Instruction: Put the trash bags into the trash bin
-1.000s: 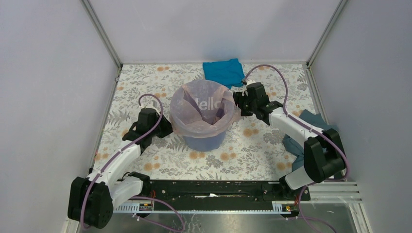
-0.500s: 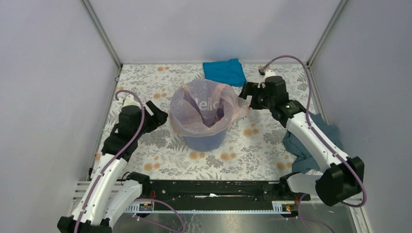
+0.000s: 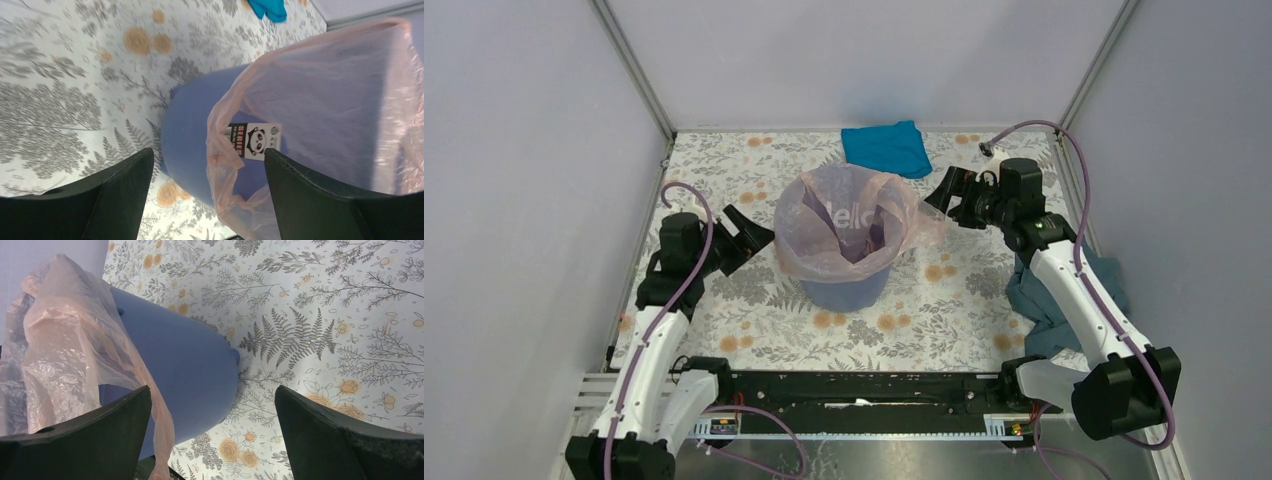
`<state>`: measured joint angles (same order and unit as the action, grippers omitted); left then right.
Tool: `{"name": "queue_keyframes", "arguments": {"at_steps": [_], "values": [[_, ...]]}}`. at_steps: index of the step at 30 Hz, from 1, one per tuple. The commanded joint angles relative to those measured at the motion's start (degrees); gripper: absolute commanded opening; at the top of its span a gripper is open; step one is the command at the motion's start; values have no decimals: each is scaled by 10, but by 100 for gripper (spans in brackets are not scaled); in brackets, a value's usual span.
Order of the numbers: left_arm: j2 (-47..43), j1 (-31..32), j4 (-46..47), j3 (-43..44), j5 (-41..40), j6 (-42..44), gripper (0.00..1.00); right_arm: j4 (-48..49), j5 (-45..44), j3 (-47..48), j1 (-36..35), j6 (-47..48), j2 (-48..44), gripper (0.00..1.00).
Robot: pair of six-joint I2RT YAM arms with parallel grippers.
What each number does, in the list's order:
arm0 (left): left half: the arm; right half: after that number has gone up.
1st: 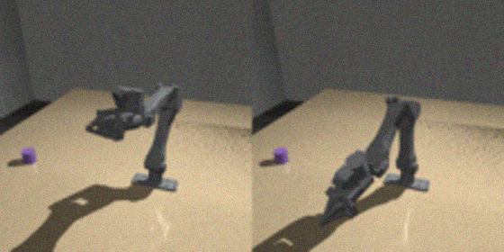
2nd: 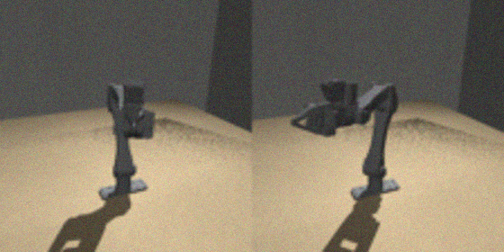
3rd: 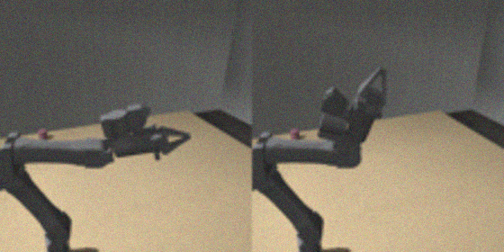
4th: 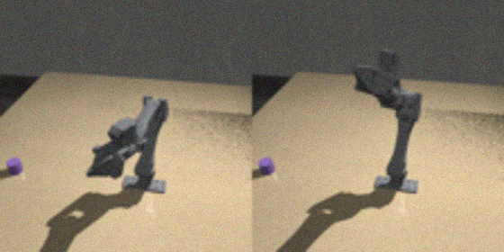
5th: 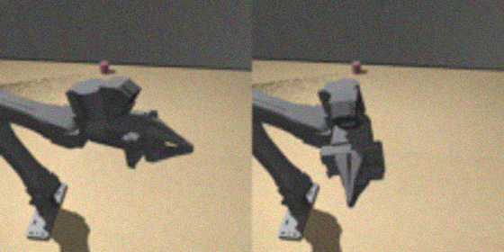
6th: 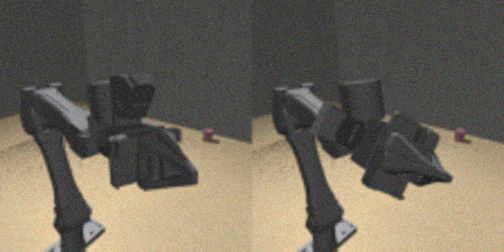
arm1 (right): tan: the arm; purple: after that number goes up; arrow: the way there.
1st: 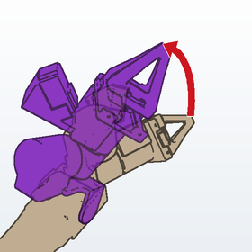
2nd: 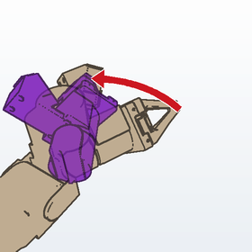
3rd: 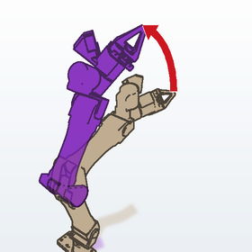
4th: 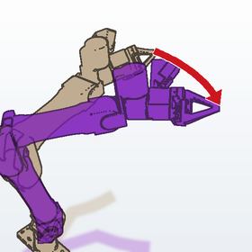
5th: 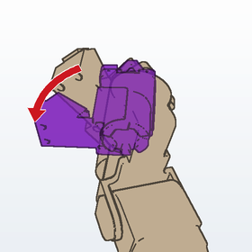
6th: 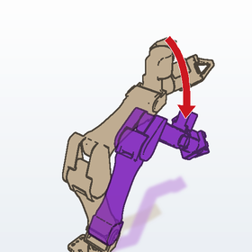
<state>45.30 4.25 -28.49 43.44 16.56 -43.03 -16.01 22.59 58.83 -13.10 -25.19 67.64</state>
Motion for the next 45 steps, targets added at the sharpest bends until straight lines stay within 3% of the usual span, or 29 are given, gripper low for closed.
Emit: {"name": "queue_keyframes", "arguments": {"at_steps": [1, 12, 15, 21, 27, 31, 37, 42, 45], "values": [[15, -26, 126, -53, 171, -60, 83, 20, 32, 5, 2, -2, 0, 100], [99, -29, 288, -146, 235, -104, 67, 12, 35, 51, 2, 6, 13, 100], [125, -30, 317, -157, 243, -107, 57, -25, -10, 96, 3, 35, 18, 100], [128, -29, 333, -173, 240, -101, 49, -71, -104, 153, 4, 65, 32, 100], [153, -29, 398, -200, 280, -143, 42, -28, 10, 109, 7, 10, 6, 100], [154, -29, 401, -207, 277, -141, 41, 11, 59, 25, 7, -33, -33, 99], [157, -19, 436, -236, 274, -160, 39, 163, 173, -114, 4, -135, -55, 81], [173, 25, 462, -251, 243, -180, 38, 246, 167, -156, -6, -153, -15, 58], [182, 43, 468, -259, 224, -183, 37, 285, 174, -173, -7, -156, 29, 50]]}}
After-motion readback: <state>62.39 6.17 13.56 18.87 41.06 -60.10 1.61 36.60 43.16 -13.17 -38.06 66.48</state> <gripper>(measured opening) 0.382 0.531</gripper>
